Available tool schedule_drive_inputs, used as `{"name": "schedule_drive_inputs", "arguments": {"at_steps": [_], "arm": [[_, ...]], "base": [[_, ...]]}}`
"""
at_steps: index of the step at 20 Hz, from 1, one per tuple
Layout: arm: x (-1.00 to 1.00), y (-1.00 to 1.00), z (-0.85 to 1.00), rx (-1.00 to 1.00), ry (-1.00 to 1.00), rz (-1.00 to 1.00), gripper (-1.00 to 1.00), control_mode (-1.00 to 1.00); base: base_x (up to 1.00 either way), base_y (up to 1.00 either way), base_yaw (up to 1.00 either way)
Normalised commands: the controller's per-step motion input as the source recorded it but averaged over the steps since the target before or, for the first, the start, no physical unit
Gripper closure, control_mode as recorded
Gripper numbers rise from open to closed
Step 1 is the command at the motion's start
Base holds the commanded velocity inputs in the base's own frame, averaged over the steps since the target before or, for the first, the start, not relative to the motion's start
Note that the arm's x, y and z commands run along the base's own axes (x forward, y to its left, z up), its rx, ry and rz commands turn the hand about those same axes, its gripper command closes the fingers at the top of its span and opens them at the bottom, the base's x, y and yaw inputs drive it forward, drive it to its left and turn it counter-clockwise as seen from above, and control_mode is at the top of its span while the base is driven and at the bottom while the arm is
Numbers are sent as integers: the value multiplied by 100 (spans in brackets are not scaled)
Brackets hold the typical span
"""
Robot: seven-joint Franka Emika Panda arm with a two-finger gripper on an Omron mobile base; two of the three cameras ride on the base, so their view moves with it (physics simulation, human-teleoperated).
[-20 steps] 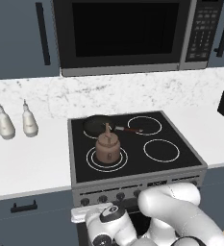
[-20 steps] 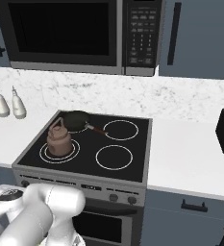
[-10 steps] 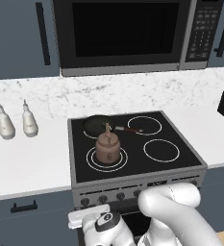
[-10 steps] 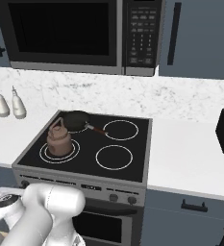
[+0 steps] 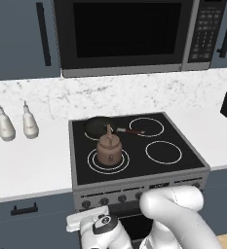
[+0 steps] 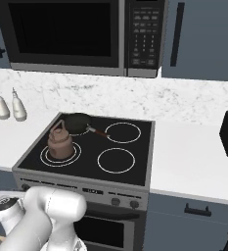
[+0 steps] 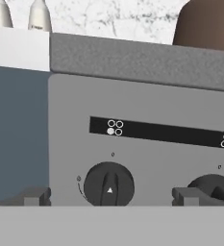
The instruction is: Pick the kettle from the counter and place it on a stove burner. Then turn the burner on.
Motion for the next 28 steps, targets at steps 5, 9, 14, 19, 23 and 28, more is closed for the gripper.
{"name": "schedule_drive_inputs", "arguments": {"at_steps": [5, 9, 14, 19, 23, 28], "arm": [[7, -13, 0, 0, 0, 0, -100, -100], [2, -13, 0, 0, 0, 0, -100, -100], [20, 0, 0, 0, 0, 0, -100, -100], [18, 0, 0, 0, 0, 1, -100, -100], [1, 0, -10, 0, 0, 1, -100, -100], [0, 13, -31, 0, 0, 3, -100, -100]], "base": [[0, 0, 0], [0, 0, 0], [0, 0, 0], [0, 0, 0], [0, 0, 0], [0, 0, 0]]}}
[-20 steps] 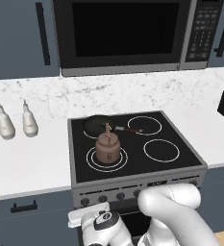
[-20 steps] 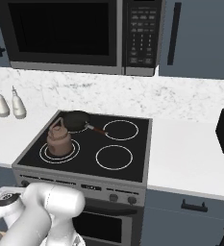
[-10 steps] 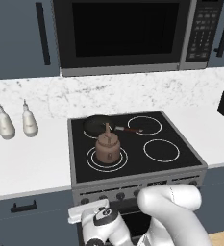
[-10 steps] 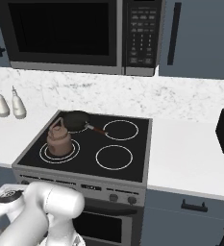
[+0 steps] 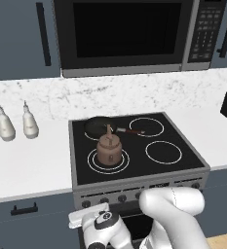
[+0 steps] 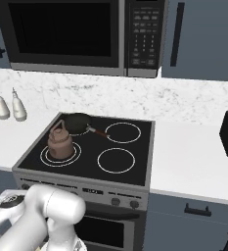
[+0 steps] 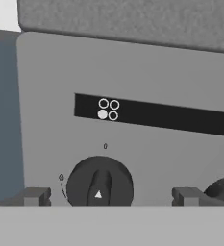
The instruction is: Pick the kettle from the counter and place it on a stove burner. Then turn the burner on.
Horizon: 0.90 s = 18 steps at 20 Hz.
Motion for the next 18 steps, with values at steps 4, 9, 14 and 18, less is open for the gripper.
{"name": "schedule_drive_inputs", "arguments": {"at_steps": [4, 9, 14, 18], "arm": [[0, 19, -6, 0, 0, 4, -100, -100], [0, 7, 0, 0, 0, 2, -100, -100], [0, 0, 0, 0, 0, 0, -100, -100], [0, 0, 3, 0, -3, 0, -100, -100]], "base": [[0, 0, 0], [0, 0, 0], [0, 0, 0], [0, 0, 0]]}}
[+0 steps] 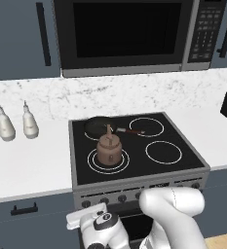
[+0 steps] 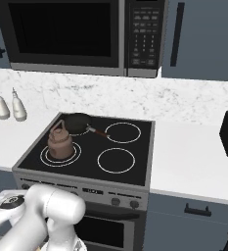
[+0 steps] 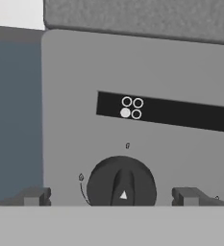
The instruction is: Pick the kettle from the counter and place it on a stove burner. Then turn the burner on.
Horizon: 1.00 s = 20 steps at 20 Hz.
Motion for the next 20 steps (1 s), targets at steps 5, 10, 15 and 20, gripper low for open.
{"name": "schedule_drive_inputs", "arguments": {"at_steps": [5, 10, 15, 20], "arm": [[-10, 0, 11, 0, -8, 0, -100, -100], [0, -2, -2, 0, -2, 0, -100, -100], [1, -5, -3, 0, 0, -3, -100, -100], [0, -4, 0, 0, 0, -4, -100, -100]], "base": [[0, 0, 0], [0, 0, 0], [0, 0, 0], [0, 0, 0]]}}
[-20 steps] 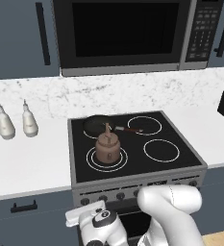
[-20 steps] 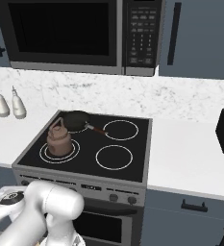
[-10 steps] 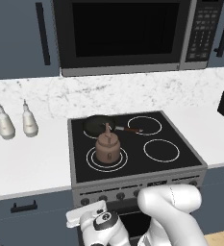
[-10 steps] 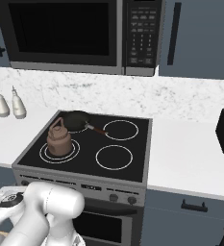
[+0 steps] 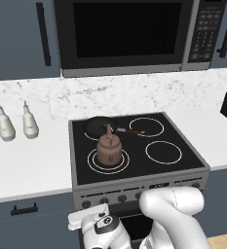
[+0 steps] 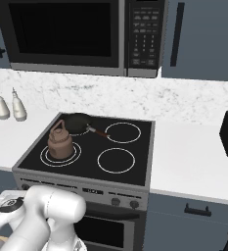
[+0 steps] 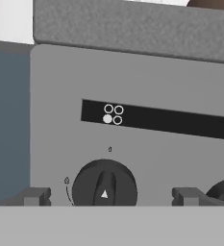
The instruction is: Pick the kettle from the counter and place it on a stove burner. Then turn the burner on.
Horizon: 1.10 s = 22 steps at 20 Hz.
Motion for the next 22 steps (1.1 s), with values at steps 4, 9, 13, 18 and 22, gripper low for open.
{"name": "schedule_drive_inputs", "arguments": {"at_steps": [4, 9, 13, 18, 22], "arm": [[3, 0, 0, 0, 0, 0, -100, -100], [18, 0, 0, 0, 0, 0, -100, -100], [25, 0, 0, 0, 0, 0, -100, -100], [2, 0, 0, 0, 0, 0, 100, -100], [0, 0, 0, 0, 0, 0, 100, -100]], "base": [[0, 0, 0], [0, 0, 0], [0, 0, 0], [0, 0, 0], [0, 0, 0]]}}
